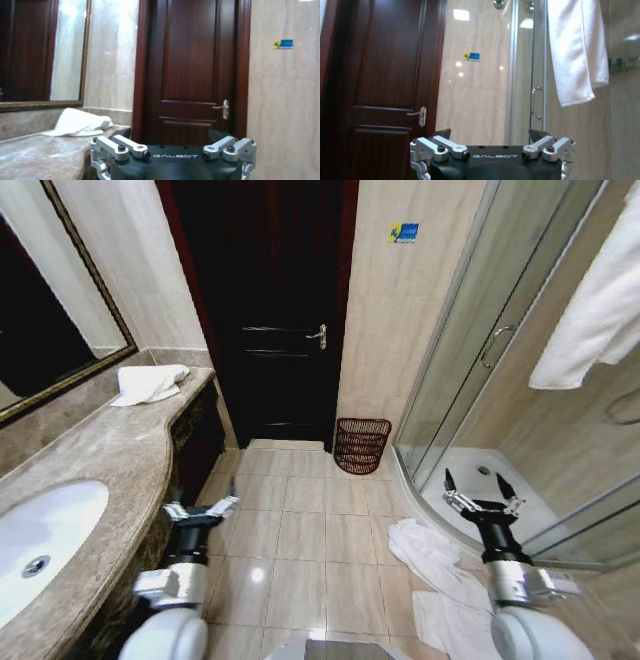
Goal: Discard the used towel into the hamper.
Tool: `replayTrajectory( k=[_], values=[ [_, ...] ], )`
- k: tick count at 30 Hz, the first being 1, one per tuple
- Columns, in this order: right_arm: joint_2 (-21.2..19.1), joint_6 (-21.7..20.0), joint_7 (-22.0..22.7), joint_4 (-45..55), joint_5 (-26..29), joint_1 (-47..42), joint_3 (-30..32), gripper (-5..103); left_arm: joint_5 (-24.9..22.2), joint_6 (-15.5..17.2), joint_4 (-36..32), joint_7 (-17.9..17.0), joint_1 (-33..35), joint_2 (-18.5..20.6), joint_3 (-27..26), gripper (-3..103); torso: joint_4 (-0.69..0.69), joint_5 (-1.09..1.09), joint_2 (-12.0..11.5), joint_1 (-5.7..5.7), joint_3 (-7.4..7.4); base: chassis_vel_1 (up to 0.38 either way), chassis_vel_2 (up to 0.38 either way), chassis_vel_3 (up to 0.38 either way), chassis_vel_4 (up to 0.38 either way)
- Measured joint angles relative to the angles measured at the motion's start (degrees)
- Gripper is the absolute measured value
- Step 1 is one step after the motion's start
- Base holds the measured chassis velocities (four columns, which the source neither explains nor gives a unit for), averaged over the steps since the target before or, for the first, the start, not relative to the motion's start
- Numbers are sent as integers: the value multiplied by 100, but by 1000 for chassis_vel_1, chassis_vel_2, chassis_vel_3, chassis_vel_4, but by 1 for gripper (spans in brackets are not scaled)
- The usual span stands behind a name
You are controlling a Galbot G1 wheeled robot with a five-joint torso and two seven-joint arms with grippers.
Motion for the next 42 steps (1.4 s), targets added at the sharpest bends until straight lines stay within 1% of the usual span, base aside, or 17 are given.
replayTrajectory(
  k=[2, 3, 6, 7, 9, 11, 22, 27, 30, 33, 34, 38, 42],
  values=[
    [11, 25, -9, 14, -22, -2, -113, 100, 179, -28, 7, 6, 49, -4, 314, 100, 0, 0, 0, 0, 0, 0, 0, 0, 0],
    [11, 25, -9, 14, -22, -2, -113, 100, 179, -28, 7, 6, 49, -4, 314, 100, 0, 0, 0, 0, 0, 0, 0, 0, 0],
    [43, 78, -53, 15, -48, -2, -233, 100, 453, -155, 130, 6, 132, -5, 778, 100, 0, 0, 0, 0, 0, 0, 0, 0, 0],
    [43, 78, -53, 15, -48, -2, -233, 100, 453, -155, 130, 6, 132, -5, 778, 100, 0, 0, 0, 0, 0, 0, 0, 0, 0],
    [95, 89, -87, 24, -75, -10, -270, 100, 612, -246, 221, -19, 152, -6, 982, 100, 0, 0, 0, 0, 0, 0, 0, 0, 0],
    [141, 18, -91, 81, -118, -37, -270, 100, 716, -281, 262, -20, 130, -5, 1069, 100, 0, 0, 0, 0, 0, 0, 0, 0, 0],
    [324, 2, -183, 249, -182, -205, -283, 100, 970, -369, 423, -32, 89, -6, 1252, 100, 0, 0, 0, -1, 0, 0, 0, 0, 0],
    [329, 52, -186, 254, -181, -208, -266, 100, 1002, -399, 548, -32, 86, -5, 1390, 100, 0, -1, 1, -2, 0, -51, 35, 50, -53],
    [331, 71, -186, 254, -165, -210, -250, 100, 1118, -427, 635, -21, 118, -6, 1554, 100, -1, -1, 0, 0, 0, -105, 103, 118, -111],
    [333, 84, -197, 248, -160, -210, -252, 100, 1166, -438, 660, -17, 126, -5, 1601, 100, 0, 0, 0, 0, 0, -136, 124, 145, -120],
    [333, 90, -208, 243, -158, -210, -257, 100, 1174, -441, 666, -17, 127, -5, 1606, 100, 1, 0, 0, 0, 0, -131, 136, 115, -128],
    [333, 97, -219, 228, -150, -208, -284, 100, 1169, -448, 680, -18, 122, -5, 1584, 100, -1, 0, 0, 1, 1, -139, 110, 110, -123],
    [317, 97, -234, 199, -133, -187, -305, 100, 1140, -457, 691, -25, 98, -5, 1541, 100, 1, 0, 0, 1, 1, -107, 116, 122, -112]
  ],
)
